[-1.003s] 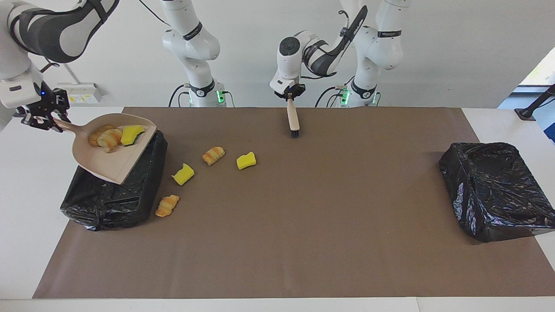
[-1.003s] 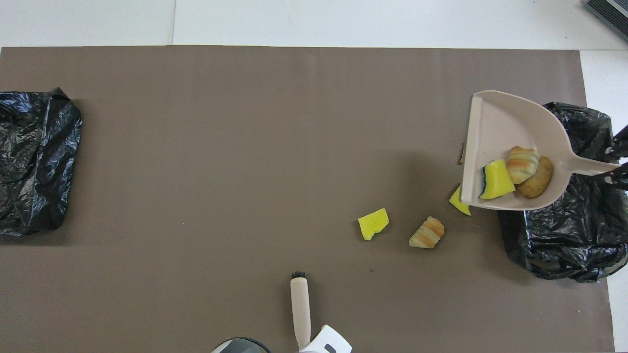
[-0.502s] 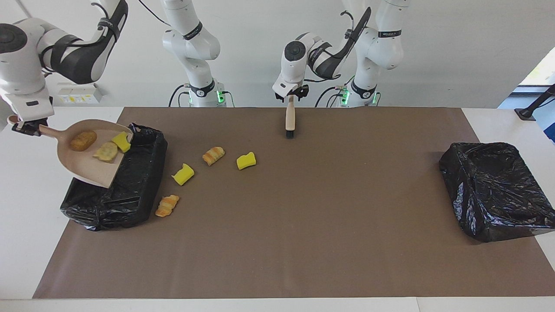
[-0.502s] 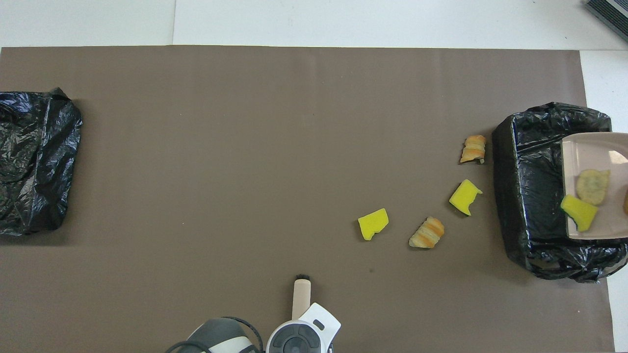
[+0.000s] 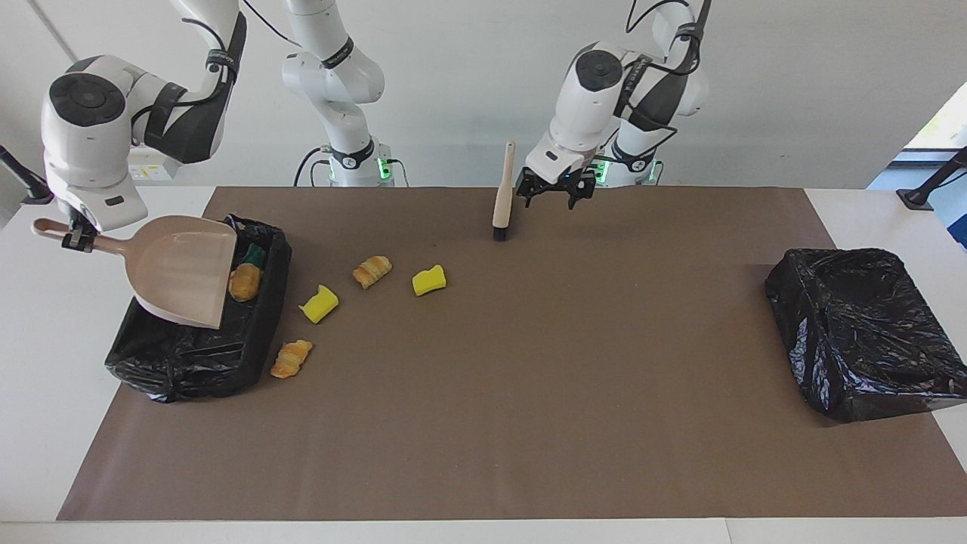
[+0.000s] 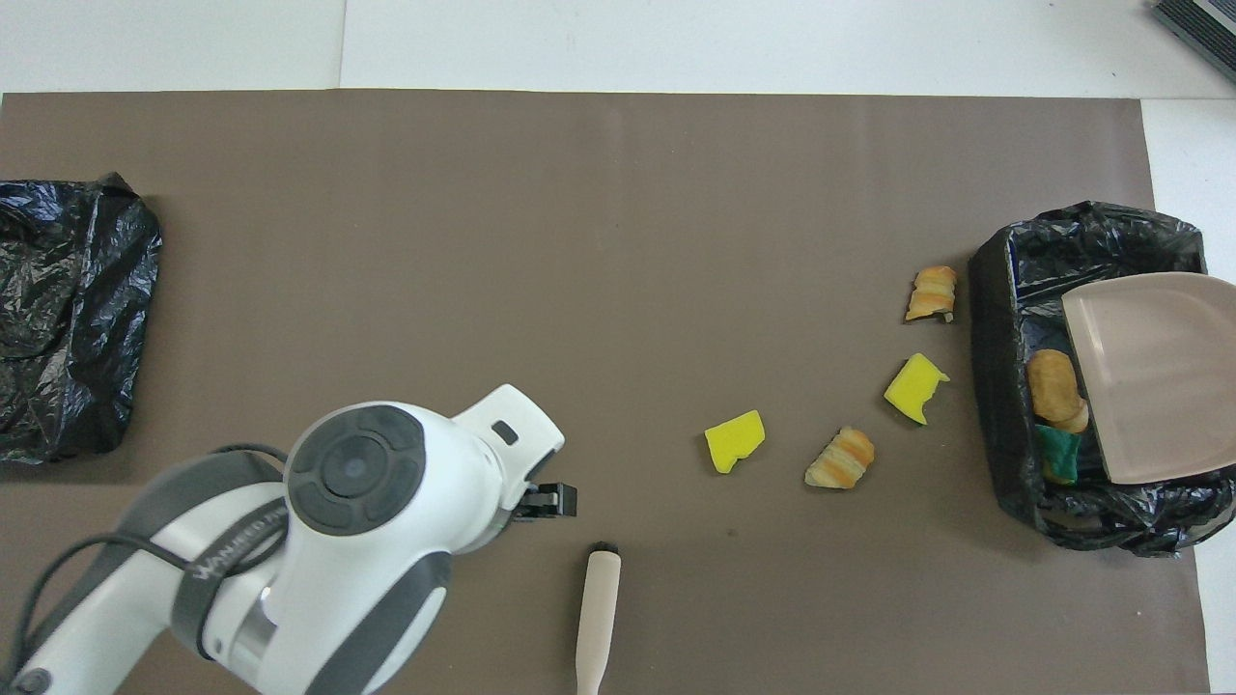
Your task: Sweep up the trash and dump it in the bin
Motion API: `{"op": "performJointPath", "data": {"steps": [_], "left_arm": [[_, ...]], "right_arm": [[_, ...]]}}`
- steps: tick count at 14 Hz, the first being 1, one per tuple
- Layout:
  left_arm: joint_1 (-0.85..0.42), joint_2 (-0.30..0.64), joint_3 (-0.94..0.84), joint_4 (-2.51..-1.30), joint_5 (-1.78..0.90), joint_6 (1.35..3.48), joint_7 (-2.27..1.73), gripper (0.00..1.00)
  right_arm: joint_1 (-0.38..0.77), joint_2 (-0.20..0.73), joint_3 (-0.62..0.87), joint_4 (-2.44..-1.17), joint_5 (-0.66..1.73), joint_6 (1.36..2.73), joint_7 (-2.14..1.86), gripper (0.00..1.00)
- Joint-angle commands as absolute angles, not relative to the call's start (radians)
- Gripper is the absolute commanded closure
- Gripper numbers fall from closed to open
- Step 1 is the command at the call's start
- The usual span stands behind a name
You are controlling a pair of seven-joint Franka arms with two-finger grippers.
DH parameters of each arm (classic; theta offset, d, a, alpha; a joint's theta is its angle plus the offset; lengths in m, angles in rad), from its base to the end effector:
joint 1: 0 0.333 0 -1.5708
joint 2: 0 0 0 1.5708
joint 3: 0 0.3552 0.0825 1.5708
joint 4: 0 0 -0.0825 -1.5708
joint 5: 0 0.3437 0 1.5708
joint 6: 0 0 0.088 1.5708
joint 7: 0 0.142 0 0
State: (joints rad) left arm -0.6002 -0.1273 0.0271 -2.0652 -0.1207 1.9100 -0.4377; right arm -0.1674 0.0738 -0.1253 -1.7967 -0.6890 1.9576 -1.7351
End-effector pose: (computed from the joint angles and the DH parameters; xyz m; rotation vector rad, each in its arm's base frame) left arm 0.3895 -0.2658 0.5058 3.0472 -0.1431 -0.1237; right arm 0.5262 -0.2216 0.5470 1.7560 1.9667 -0.7028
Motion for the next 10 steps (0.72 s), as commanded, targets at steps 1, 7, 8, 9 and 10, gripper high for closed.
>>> {"op": "performJointPath", "data": {"steps": [1,7,8,9,10], "left_arm": [[-0.423,-0.095,0.011,-1.915,-0.092,1.821,-0.213,0.0],[-0.186,0.003,0.011,-1.524,0.028,1.611,0.013,0.0],[-0.166,0.024,0.012,-1.463,0.022,1.564,0.046,0.0],[-0.157,0.049,0.012,-1.407,0.018,1.518,0.048,0.0],[-0.156,0.075,0.015,-1.36,0.005,1.478,0.049,0.0]], "right_arm": [[-0.131,0.051,-0.12,-1.809,-0.782,1.976,-1.732,1.0],[-0.127,0.049,-0.106,-1.708,-0.79,1.971,-1.609,1.0],[-0.127,0.048,-0.1,-1.68,-0.781,1.967,-1.565,1.0],[-0.127,0.041,-0.081,-1.658,-0.758,1.957,-1.484,1.0],[-0.127,0.038,-0.066,-1.642,-0.733,1.93,-1.371,1.0]]}}
